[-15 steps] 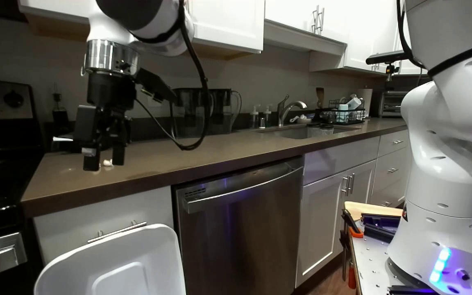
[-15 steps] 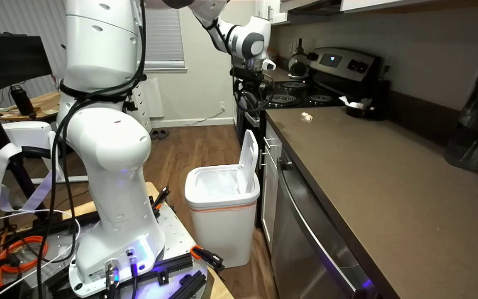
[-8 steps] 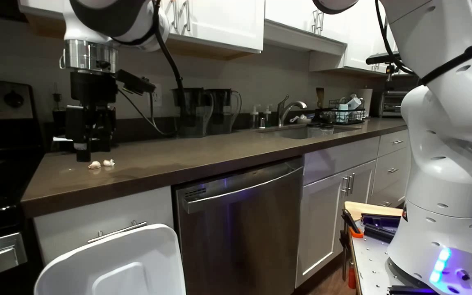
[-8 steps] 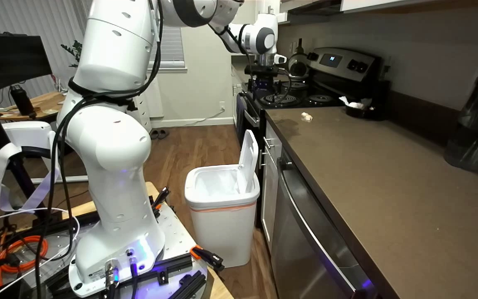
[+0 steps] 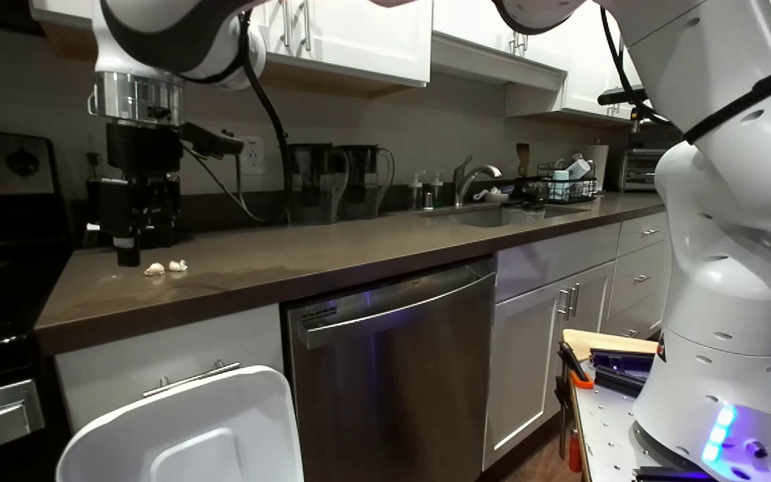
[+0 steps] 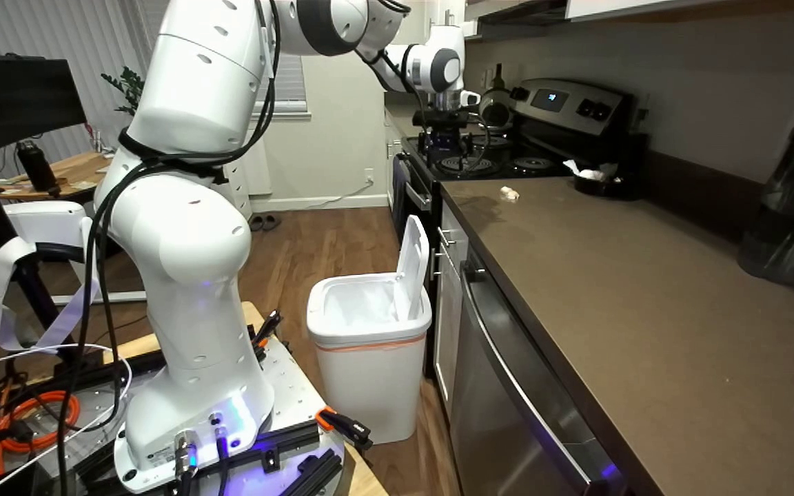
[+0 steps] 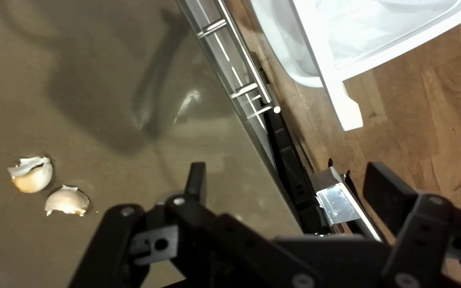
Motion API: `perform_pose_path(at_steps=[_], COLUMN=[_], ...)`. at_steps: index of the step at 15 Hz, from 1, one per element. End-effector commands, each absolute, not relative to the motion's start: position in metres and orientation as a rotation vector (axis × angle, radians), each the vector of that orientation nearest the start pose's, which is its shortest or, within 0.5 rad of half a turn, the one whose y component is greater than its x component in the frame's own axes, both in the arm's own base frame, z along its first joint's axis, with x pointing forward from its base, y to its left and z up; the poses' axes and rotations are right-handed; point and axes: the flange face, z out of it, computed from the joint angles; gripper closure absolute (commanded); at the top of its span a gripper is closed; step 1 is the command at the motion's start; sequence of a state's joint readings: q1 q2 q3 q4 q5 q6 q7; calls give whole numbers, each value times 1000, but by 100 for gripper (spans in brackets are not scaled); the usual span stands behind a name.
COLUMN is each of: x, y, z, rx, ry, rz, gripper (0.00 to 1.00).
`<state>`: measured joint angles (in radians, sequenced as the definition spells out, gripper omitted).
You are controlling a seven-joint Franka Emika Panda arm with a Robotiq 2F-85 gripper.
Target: Place one clove of garlic from the countertop into the white bin
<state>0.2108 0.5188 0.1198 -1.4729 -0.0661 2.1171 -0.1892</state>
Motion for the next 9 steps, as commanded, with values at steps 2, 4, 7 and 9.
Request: perform_pose_path(at_steps=[2, 4, 7, 9], x=[703, 713, 729, 741], y=[186, 172, 154, 144], z=[379, 375, 369, 366], rx=[-3121, -3145, -3131, -3118], ry=[-848, -825, -750, -722], rz=[-283, -286, -262, -278], gripper=[0, 0, 0, 0])
